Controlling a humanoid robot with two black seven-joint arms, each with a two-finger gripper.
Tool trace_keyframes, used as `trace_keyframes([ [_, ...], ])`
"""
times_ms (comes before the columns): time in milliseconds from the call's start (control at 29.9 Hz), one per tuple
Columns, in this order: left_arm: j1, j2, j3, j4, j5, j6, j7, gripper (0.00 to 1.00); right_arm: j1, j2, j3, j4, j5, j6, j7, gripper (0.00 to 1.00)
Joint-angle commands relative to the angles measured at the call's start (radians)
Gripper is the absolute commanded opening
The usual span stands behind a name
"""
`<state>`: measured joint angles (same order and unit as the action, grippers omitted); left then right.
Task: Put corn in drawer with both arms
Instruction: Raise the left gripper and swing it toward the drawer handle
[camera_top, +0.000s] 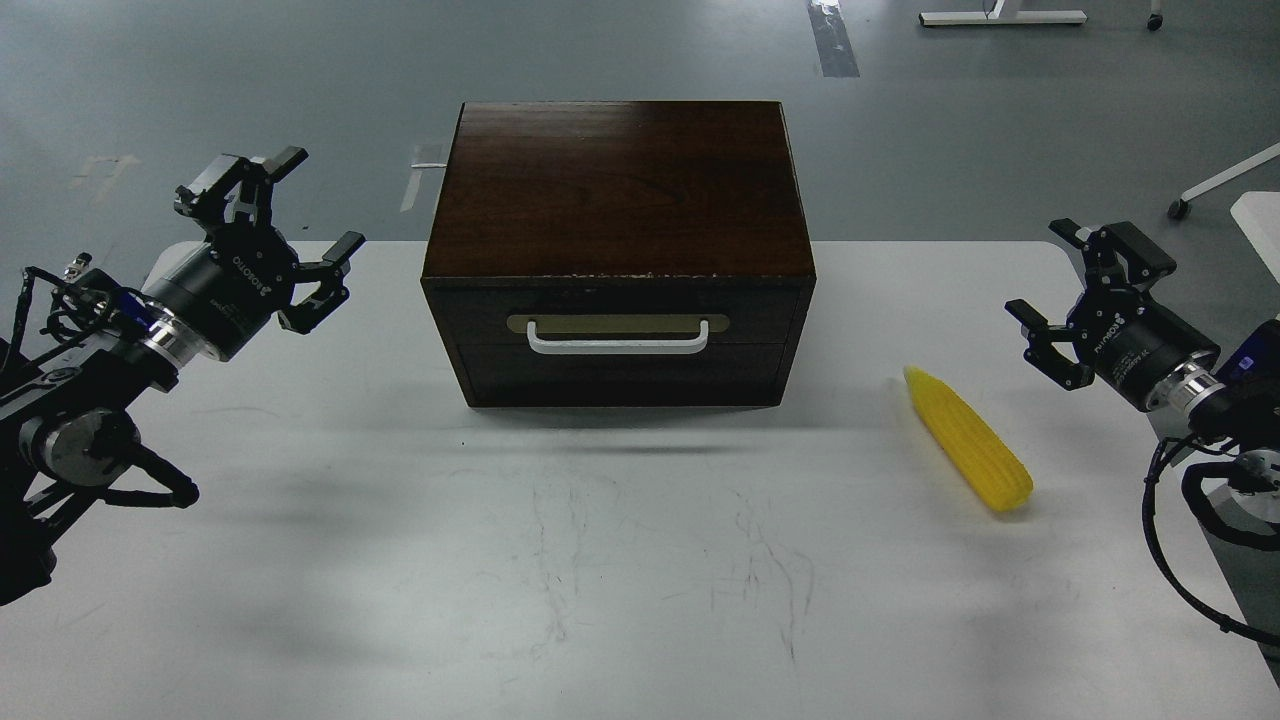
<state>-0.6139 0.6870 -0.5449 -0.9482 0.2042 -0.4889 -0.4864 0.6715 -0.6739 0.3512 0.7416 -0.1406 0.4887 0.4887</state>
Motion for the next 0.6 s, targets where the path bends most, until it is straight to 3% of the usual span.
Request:
trace_keyframes([
  [0,0.003,-0.003,-0.001,-0.001,0.000,0.000,-0.002,0.98,-0.001,-0.003,0.002,0.001,0.001,0.000,0.000,1.00],
  [367,-0.004,0.012,-0.001,0.014,-0.002,0.000,-0.002,0.98,-0.001,-0.001,0.006,0.001,0.001,0.000,0.000,1.00],
  [568,-0.046,0.081,-0.018,0.095,0.009,0.000,-0.002,0.98,0.000,-0.004,0.012,0.001,0.001,0.000,0.000,1.00],
])
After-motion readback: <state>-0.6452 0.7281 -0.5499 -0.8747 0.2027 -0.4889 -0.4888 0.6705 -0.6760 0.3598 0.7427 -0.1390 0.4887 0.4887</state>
